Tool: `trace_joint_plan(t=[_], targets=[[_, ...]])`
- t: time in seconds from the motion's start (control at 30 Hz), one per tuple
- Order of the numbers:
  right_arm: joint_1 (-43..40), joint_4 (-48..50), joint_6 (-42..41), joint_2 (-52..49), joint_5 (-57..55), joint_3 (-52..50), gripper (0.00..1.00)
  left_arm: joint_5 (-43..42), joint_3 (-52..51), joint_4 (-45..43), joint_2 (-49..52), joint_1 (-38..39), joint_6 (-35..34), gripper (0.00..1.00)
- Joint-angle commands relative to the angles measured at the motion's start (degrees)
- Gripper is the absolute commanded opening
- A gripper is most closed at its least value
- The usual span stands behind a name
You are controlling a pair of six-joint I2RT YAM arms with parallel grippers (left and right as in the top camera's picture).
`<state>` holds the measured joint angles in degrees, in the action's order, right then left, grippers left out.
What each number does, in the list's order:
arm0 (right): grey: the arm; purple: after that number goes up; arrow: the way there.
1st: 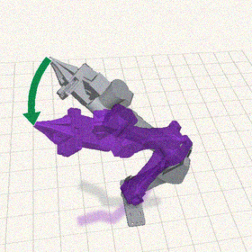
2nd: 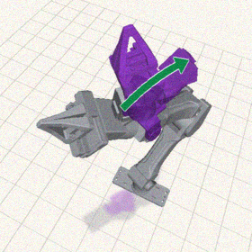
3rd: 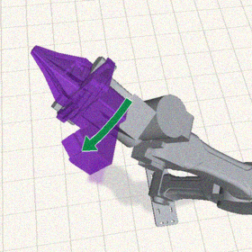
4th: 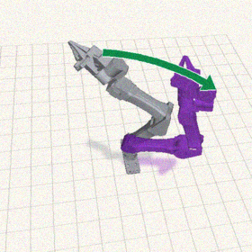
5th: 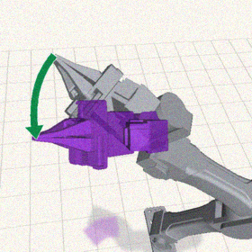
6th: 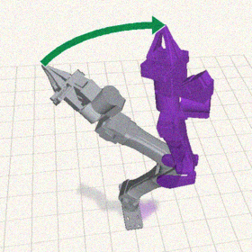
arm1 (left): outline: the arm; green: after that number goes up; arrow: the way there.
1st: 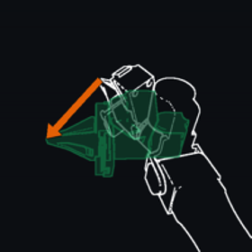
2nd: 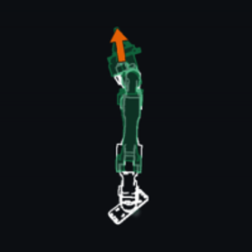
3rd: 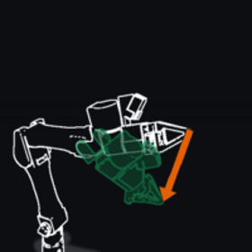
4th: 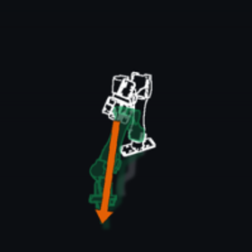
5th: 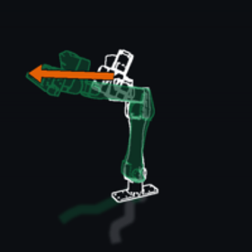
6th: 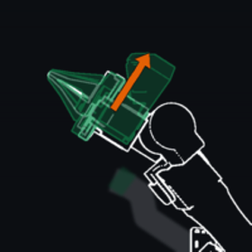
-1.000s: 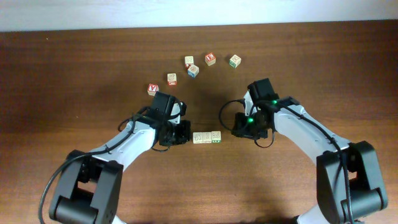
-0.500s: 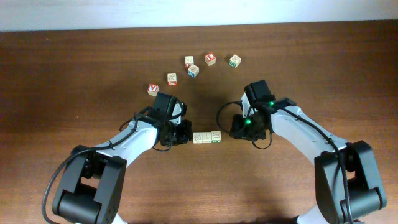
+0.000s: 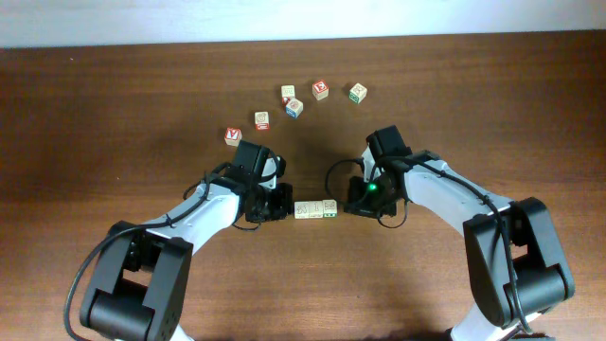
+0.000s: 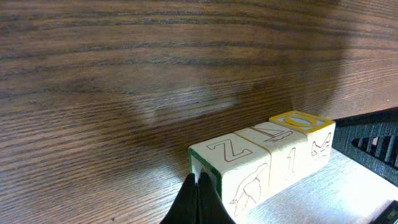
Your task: Rotate 3 blocks
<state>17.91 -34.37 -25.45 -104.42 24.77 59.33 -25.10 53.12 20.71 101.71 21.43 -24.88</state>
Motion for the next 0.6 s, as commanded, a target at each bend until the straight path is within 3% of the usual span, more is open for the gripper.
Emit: trace_joint_plan(t=[0.0, 0.57], targets=[[0.46, 0.72, 1.22, -0.48, 1.79, -0.28, 0.07, -1.01, -0.26, -0.11, 0.61, 0.26, 1.16, 0.00], [1.60, 1.81, 4.02, -0.76, 4.79, -0.28, 0.04, -1.49, -0.26, -0.20, 0.59, 0.15, 1.18, 0.00]])
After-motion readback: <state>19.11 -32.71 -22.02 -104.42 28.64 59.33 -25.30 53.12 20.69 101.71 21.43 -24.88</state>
